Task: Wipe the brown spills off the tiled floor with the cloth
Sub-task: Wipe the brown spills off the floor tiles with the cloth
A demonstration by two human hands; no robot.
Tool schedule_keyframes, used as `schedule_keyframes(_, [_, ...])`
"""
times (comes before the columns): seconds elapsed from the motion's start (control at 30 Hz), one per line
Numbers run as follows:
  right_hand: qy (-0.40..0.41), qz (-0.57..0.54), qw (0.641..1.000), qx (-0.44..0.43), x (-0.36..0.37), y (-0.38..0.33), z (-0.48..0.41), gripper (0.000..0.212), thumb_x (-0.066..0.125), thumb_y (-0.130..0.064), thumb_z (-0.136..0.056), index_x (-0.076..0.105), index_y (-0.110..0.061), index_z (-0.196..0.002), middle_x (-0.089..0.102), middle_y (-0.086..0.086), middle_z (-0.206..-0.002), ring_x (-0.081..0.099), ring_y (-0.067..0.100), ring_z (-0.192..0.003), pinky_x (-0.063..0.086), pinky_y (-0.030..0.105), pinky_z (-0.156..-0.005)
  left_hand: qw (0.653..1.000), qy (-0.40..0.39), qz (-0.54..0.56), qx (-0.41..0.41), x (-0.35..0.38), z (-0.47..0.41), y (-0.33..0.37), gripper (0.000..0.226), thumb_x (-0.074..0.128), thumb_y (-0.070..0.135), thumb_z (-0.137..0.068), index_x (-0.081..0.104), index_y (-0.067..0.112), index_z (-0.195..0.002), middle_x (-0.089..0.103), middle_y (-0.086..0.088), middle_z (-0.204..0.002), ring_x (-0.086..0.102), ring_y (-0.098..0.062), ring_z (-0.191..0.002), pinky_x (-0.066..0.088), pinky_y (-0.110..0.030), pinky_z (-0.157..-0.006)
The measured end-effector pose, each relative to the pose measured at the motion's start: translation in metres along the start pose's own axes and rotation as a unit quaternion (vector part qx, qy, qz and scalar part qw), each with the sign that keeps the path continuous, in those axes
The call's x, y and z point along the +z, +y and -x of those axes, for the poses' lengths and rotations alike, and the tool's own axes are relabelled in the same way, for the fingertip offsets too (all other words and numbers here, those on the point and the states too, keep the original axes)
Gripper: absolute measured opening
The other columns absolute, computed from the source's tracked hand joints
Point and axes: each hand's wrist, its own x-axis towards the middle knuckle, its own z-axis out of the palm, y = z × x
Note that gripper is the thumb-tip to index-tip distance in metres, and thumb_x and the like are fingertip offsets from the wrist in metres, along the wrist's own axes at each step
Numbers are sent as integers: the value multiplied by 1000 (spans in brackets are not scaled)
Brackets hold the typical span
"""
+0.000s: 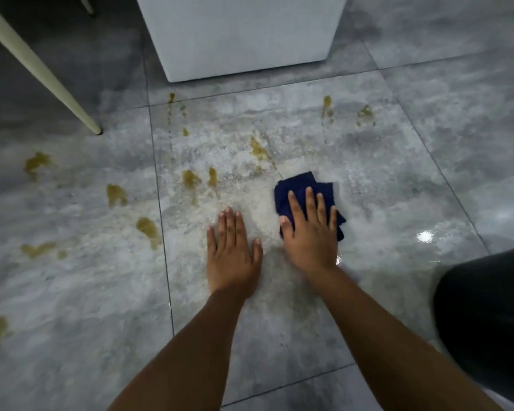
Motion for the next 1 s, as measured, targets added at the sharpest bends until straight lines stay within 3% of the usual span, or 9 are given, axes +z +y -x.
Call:
schedule_keyframes(0.1, [-27, 5, 998, 62, -13, 33, -32, 58, 19, -52, -99, 9, -32, -152, 2, 4, -161, -1, 25, -147, -4, 47, -118, 1000, -5, 12, -7, 0, 0, 0, 68, 4, 49, -94, -20, 11, -145, -25, -5, -152, -25, -17, -142, -13, -39, -117])
schedule_keyframes(0.2, [12, -2, 987, 162, -14, 46, -9, 59, 20, -52, -99, 8, -30, -152, 4, 6, -161, 0, 25, -147, -1, 50, -117, 1000, 2, 18, -11, 2, -1, 0, 70, 2, 49, -91, -18, 10, -146, -24, -6, -152, -24, -18, -143, -14, -39, -117])
schedule_keyframes(0.33, [0, 11, 994, 108, -7, 14, 14, 57, 27, -49, -99, 13, -30, -152, 8, 7, -160, 3, 27, -147, -3, 49, -117, 1000, -2, 14, -25, 3, -3, 6, 72, -4, 47, -86, -16, 8, -145, -22, -8, -153, -24, -18, -141, -16, -43, -115])
schedule_keyframes(0.47, [-46, 10, 999, 22, -15, 15, -43, 57, 18, -54, -99, 5, -35, -151, -4, 1, -161, -7, 23, -147, -8, 45, -117, 997, 46, -11, 57, -3, -28, 13, 64, 6, 41, -92, -5, 8, -147, -5, -11, -158, -14, -17, -142, -13, -43, -116])
schedule_keyframes(0.57, [-39, -4, 995, 96, -25, 55, -69, 58, 15, -55, -98, 4, -35, -152, -5, 1, -161, -7, 22, -147, -7, 46, -117, 995, 14, 13, 100, -7, -59, 38, 67, 5, 42, -93, -11, 9, -148, -19, -7, -155, -21, -16, -142, -19, -40, -114])
schedule_keyframes(0.63, [-14, -18, 987, 158, -29, 80, -59, 58, 11, -56, -98, 3, -34, -152, -5, 1, -161, -8, 21, -147, -6, 46, -117, 992, -1, 17, 122, -2, -74, 65, 69, -1, 44, -91, -13, 8, -148, -18, -10, -157, -20, -20, -144, -16, -42, -116])
schedule_keyframes(0.77, [-13, -25, 990, 140, -31, 95, -48, 54, 11, -50, -99, 5, -36, -151, -4, -3, -161, -9, 17, -146, -8, 43, -117, 990, -23, 16, 141, 17, -86, 113, 70, -14, 43, -84, -18, 9, -144, -18, -10, -158, -21, -21, -144, -18, -42, -115])
schedule_keyframes(0.9, [-12, -20, 992, 123, -39, 113, -89, 52, 16, -49, -101, 9, -37, -151, -1, -2, -161, -6, 19, -147, -5, 45, -118, 993, 3, 14, 118, 23, -93, 123, 70, -6, 40, -87, -7, 8, -149, -10, -10, -159, -15, -20, -146, -20, -42, -114])
schedule_keyframes(1.0, [6, -32, 982, 187, -41, 132, -92, 52, 17, -47, -101, 11, -34, -151, 1, 2, -161, -4, 22, -147, -4, 47, -117, 992, 1, 6, 123, 21, -91, 124, 69, -1, 40, -89, -3, 8, -150, -9, -10, -159, -13, -20, -146, -20, -41, -114])
